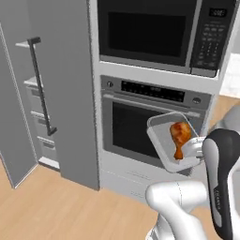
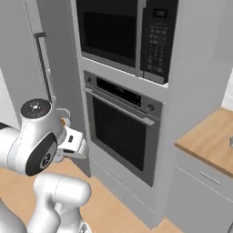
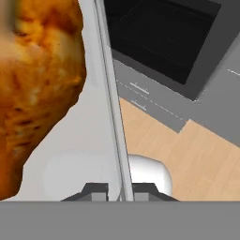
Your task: Take the meat container that has the chicken drumstick and place it on the second highest rack of the freezer. Then take the vegetable container that has the mushroom and sweet potato and place it on the highest rack of the freezer.
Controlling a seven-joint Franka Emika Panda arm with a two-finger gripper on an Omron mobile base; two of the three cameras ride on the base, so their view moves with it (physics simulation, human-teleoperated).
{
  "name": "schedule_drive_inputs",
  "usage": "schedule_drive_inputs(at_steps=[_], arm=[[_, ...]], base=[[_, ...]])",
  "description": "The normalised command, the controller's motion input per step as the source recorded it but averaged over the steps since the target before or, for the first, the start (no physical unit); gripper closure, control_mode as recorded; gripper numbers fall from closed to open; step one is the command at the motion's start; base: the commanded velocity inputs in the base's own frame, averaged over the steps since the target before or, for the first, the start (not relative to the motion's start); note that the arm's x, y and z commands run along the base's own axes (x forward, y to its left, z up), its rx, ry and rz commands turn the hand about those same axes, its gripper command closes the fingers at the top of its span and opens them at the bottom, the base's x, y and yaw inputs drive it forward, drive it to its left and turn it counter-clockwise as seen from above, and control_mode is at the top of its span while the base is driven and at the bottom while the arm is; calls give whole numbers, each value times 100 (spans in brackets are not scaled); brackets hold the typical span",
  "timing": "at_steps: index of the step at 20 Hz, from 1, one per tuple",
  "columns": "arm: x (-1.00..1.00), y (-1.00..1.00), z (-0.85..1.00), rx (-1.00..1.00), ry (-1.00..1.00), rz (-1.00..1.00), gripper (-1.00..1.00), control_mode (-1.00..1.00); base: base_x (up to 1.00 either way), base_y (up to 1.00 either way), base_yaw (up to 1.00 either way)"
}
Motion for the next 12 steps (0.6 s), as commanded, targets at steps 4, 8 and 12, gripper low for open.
schedule_drive_inputs(at_steps=[4,8,12], arm=[[0,0,0,0,0,0,100,100],[0,0,0,0,0,0,100,100],[0,0,0,0,0,0,100,100]], base=[[94,100,17],[100,100,0],[100,100,-5]])
